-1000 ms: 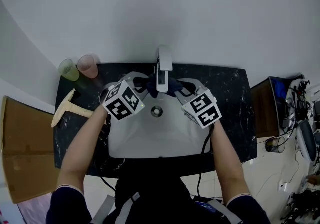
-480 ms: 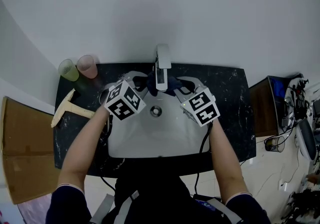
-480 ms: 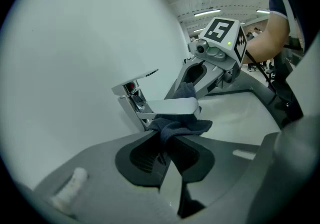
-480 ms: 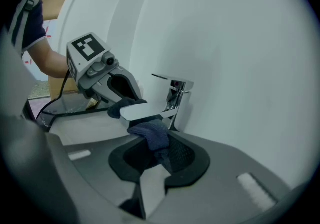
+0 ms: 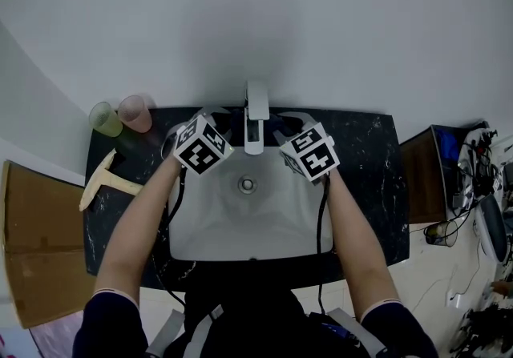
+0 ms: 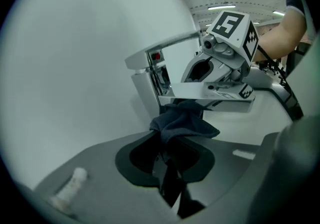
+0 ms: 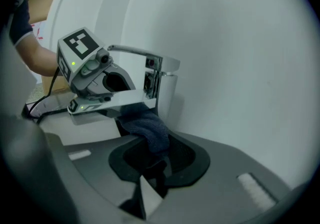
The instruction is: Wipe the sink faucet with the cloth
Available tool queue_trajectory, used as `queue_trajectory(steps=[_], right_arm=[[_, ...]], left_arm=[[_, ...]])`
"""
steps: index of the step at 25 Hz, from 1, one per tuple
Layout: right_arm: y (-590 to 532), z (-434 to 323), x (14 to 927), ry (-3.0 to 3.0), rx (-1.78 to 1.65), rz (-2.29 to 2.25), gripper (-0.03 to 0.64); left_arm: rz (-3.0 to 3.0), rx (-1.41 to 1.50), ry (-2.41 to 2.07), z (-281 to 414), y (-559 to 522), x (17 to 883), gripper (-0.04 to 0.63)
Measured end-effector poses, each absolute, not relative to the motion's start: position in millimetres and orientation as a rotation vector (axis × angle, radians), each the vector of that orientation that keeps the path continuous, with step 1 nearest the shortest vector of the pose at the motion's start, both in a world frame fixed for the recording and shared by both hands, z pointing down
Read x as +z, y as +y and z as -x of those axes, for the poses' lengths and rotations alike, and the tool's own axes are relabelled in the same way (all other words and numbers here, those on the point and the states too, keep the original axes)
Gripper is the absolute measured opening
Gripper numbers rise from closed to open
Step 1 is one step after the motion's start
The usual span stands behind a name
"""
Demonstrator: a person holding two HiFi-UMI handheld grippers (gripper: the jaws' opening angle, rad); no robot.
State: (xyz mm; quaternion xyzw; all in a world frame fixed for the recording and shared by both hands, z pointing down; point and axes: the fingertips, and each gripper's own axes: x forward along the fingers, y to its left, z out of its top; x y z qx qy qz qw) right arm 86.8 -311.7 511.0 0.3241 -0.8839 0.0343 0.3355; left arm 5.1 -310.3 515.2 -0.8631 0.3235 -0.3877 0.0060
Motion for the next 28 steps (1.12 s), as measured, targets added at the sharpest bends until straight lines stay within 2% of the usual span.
queue_trajectory(steps=[8,15,28], right_arm=[[-309,-82,550,-2.201,0.136,-0.713,0.067],[-278,-82,548,-2.196,0.172,-0.637,0.066],[-195,-86,503,-2.270,0.074,-0.616,0.066]], left_arm=[[2.733,-1.355,0.966,-1,-310,555,0.052],[2.696,-1.412,0.861,-1,-283,554,0.049],[2.736,-1.285,0.692,-4,-198,508,0.049]])
